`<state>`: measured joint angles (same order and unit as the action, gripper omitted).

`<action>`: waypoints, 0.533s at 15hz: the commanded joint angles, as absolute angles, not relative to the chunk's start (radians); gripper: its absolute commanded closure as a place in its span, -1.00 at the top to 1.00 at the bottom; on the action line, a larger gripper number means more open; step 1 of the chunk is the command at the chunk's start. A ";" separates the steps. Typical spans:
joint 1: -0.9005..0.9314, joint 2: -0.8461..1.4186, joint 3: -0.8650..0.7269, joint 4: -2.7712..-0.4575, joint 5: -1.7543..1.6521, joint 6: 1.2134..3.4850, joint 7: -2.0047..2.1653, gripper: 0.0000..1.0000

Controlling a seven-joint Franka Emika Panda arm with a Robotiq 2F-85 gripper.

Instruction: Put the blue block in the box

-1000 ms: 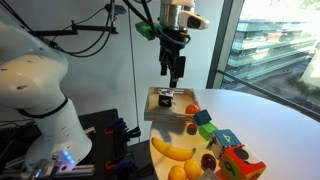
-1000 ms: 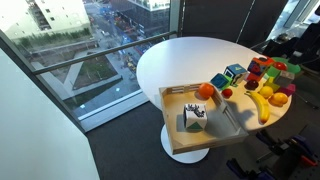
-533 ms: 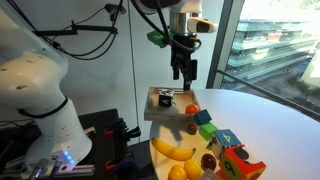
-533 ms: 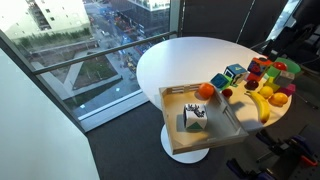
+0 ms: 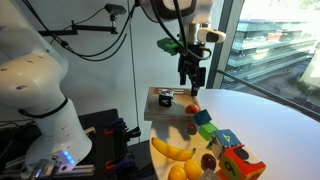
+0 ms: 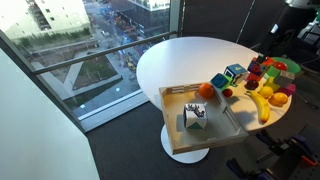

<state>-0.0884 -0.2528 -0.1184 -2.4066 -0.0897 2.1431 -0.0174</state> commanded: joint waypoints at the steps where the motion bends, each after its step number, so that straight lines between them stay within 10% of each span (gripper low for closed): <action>1: -0.100 -0.169 -0.112 -2.342 -0.096 2.142 -0.002 1.00; 8: -0.099 -0.051 -0.111 -2.306 -0.111 2.227 0.014 1.00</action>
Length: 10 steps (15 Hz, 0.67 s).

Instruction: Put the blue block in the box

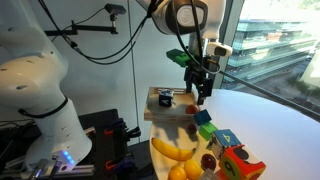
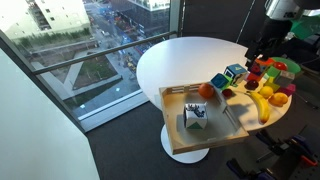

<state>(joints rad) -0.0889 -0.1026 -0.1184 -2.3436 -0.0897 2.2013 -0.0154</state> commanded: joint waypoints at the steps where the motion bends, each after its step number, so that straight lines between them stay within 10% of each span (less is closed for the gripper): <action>1: -0.098 -0.036 -0.112 -2.304 -0.110 2.246 0.015 1.00; 10: -0.093 0.066 -0.114 -2.265 -0.114 2.372 0.019 1.00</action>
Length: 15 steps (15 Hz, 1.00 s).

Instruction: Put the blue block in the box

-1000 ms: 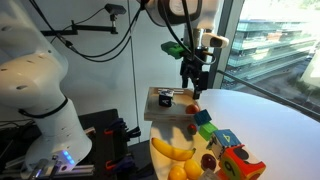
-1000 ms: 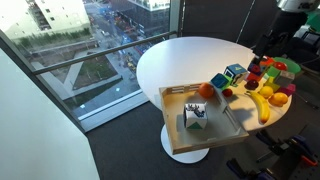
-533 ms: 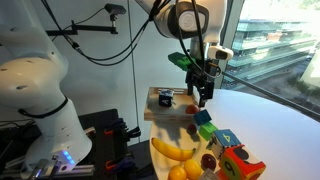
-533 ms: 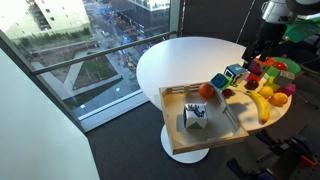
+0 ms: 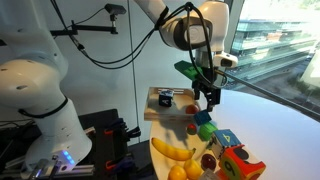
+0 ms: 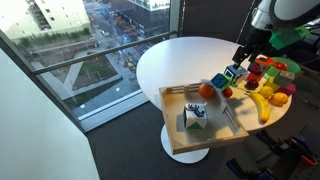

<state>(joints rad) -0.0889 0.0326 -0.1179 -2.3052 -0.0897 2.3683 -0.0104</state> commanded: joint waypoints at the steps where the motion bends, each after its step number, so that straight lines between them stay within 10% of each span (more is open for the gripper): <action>1: -0.093 0.068 -0.115 -2.261 -0.118 2.366 0.021 1.00; 15: -0.097 0.068 -0.114 -2.284 -0.073 2.399 -0.024 1.00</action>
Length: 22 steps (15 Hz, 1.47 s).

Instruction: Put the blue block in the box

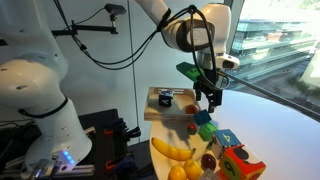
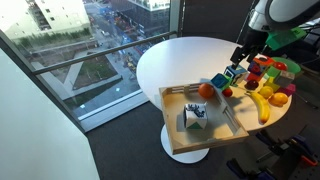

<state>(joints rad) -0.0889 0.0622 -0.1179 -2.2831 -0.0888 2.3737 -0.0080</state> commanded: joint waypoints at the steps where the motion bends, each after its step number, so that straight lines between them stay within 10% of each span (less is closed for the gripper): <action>1: -0.097 0.075 -0.113 -2.281 -0.071 2.402 -0.023 1.00; 22: -0.119 0.244 -0.083 -2.234 0.096 2.543 -0.131 1.00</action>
